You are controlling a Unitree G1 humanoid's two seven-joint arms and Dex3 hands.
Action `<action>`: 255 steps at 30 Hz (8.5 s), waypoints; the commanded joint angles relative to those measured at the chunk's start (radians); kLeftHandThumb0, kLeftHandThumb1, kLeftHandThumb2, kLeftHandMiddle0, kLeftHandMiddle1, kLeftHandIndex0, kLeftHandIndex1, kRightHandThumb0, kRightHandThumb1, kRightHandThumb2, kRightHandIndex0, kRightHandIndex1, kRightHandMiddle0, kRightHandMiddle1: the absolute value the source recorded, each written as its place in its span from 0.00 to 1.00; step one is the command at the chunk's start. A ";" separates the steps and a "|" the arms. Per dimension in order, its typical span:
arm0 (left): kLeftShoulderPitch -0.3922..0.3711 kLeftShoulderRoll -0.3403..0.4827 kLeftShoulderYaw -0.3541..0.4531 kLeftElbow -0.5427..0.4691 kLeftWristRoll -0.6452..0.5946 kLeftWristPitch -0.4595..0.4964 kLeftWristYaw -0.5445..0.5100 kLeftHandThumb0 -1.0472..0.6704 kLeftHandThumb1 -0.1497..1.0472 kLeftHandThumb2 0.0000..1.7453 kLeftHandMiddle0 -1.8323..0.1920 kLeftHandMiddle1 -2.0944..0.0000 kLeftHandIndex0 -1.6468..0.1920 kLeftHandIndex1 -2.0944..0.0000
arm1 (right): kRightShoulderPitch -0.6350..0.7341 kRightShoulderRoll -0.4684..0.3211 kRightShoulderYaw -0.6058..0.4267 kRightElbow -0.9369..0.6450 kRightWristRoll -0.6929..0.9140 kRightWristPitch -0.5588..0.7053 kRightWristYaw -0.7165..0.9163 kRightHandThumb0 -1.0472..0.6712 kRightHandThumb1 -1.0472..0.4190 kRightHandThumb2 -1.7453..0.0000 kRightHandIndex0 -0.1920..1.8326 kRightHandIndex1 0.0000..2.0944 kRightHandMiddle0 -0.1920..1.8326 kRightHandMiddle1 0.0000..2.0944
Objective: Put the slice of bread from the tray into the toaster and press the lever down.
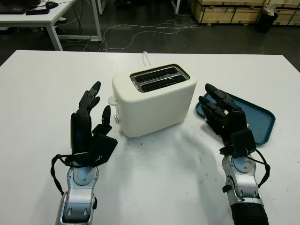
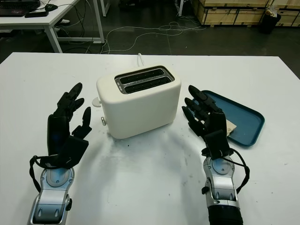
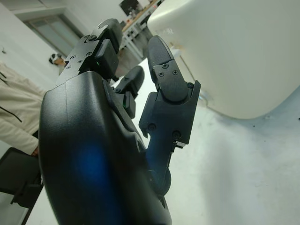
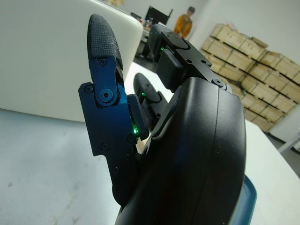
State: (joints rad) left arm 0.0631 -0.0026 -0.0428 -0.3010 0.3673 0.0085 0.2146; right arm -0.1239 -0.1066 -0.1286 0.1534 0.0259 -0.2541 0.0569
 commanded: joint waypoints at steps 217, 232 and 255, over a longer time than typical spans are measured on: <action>-0.032 0.018 0.022 -0.012 -0.051 -0.060 -0.007 0.40 0.89 0.30 0.87 0.54 0.68 0.98 | -0.559 -0.796 0.108 0.577 -0.246 -0.305 0.172 0.42 0.09 0.94 0.66 0.16 0.64 0.00; -0.032 0.029 0.026 -0.017 -0.046 -0.056 -0.009 0.40 0.89 0.30 0.86 0.55 0.67 0.98 | -1.218 -0.678 0.173 0.890 -0.181 -0.257 0.621 0.38 0.09 0.99 0.77 0.04 0.69 0.01; -0.027 0.029 0.027 -0.017 -0.042 -0.063 0.000 0.40 0.89 0.30 0.86 0.55 0.67 0.98 | -1.414 -0.358 0.383 0.996 -0.371 -0.178 0.633 0.34 0.09 1.00 0.82 0.05 0.74 0.02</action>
State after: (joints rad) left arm 0.0370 0.0258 -0.0139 -0.3141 0.3089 -0.0478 0.2083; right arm -1.5115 -0.4740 0.2441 1.1587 -0.3356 -0.4491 0.6922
